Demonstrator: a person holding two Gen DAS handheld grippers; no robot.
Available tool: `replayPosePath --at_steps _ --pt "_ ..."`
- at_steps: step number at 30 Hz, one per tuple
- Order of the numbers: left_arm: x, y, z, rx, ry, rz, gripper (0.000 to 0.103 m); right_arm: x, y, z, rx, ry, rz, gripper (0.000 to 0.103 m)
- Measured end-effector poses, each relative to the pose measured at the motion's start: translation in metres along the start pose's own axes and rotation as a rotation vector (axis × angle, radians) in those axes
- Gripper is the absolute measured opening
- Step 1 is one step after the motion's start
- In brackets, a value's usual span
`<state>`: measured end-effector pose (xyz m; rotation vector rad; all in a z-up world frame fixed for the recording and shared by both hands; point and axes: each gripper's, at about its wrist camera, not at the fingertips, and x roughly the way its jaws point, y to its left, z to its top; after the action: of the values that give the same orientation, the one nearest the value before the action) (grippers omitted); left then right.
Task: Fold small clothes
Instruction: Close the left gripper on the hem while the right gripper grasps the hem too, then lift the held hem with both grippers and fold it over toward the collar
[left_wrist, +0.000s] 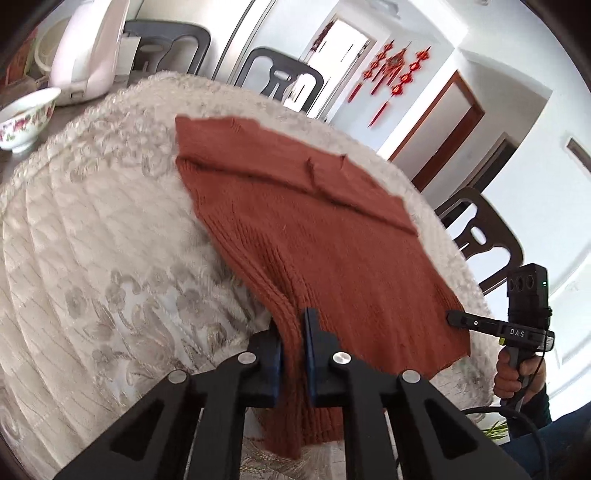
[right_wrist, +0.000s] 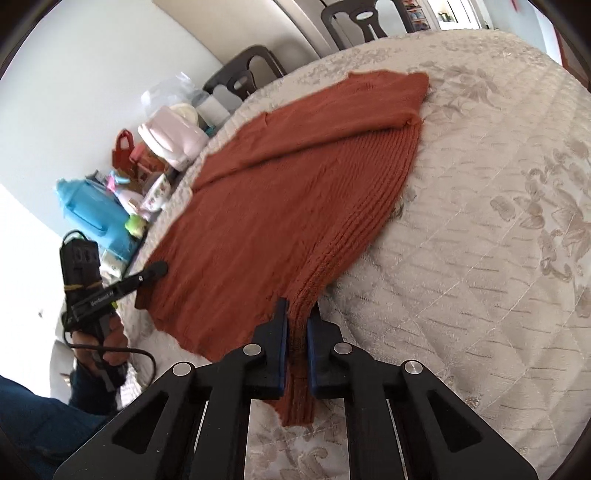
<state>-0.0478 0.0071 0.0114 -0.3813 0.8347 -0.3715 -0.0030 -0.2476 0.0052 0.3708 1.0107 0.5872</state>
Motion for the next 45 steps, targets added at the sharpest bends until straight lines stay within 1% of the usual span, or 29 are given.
replayPosePath --at_steps 2,3,6,8,11,15,17,22,24,28,30,32,34,36,37,39,40,42,45 --pt "-0.012 -0.001 0.005 0.009 -0.041 -0.023 0.007 -0.014 -0.001 0.003 0.010 -0.046 0.033 0.008" --pt "-0.019 -0.001 0.008 0.017 -0.068 -0.030 0.007 -0.019 -0.002 0.004 0.007 -0.062 0.039 0.007" --pt "-0.034 0.001 0.015 0.009 -0.114 -0.046 0.007 -0.034 0.000 0.007 -0.006 -0.101 0.064 0.007" --pt "-0.040 0.003 0.015 -0.009 -0.126 -0.052 0.007 -0.039 0.004 0.005 -0.021 -0.109 0.071 0.007" --pt "-0.048 0.002 0.015 -0.008 -0.138 -0.051 0.007 -0.046 0.007 0.002 -0.033 -0.116 0.077 0.007" --pt "-0.049 0.001 0.021 0.000 -0.160 -0.061 0.007 -0.049 0.007 0.010 -0.033 -0.142 0.086 0.007" --pt "-0.046 -0.001 0.031 0.004 -0.175 -0.071 0.007 -0.049 0.005 0.020 -0.031 -0.164 0.088 0.007" --pt "-0.034 0.001 0.069 0.021 -0.232 -0.070 0.007 -0.048 0.004 0.054 -0.053 -0.222 0.099 0.007" --pt "-0.027 0.004 0.088 0.013 -0.254 -0.073 0.007 -0.045 0.002 0.073 -0.061 -0.243 0.093 0.007" --pt "-0.011 0.012 0.127 -0.001 -0.269 -0.081 0.007 -0.040 -0.003 0.113 -0.059 -0.270 0.080 0.007" --pt "0.003 0.018 0.147 -0.012 -0.261 -0.085 0.007 -0.032 -0.008 0.136 -0.055 -0.276 0.059 0.007" --pt "0.022 0.025 0.163 -0.021 -0.244 -0.063 0.007 -0.021 -0.018 0.155 -0.035 -0.262 0.052 0.007" --pt "0.049 0.037 0.175 -0.055 -0.198 -0.061 0.007 -0.004 -0.030 0.170 -0.003 -0.236 0.030 0.007" --pt "0.076 0.047 0.177 -0.078 -0.141 -0.029 0.007 0.019 -0.049 0.180 0.051 -0.190 0.012 0.007" --pt "0.090 0.053 0.177 -0.091 -0.108 -0.018 0.007 0.034 -0.060 0.182 0.084 -0.150 -0.009 0.007" --pt "0.111 0.062 0.171 -0.112 -0.051 0.009 0.007 0.054 -0.072 0.181 0.114 -0.092 -0.035 0.008" --pt "0.118 0.065 0.167 -0.120 -0.027 0.014 0.007 0.060 -0.078 0.180 0.129 -0.070 -0.032 0.008" --pt "0.118 0.067 0.159 -0.124 -0.022 -0.004 0.007 0.060 -0.083 0.177 0.144 -0.076 0.001 0.009" --pt "0.109 0.059 0.156 -0.114 -0.014 -0.029 0.007 0.053 -0.078 0.175 0.119 -0.067 -0.003 0.012"
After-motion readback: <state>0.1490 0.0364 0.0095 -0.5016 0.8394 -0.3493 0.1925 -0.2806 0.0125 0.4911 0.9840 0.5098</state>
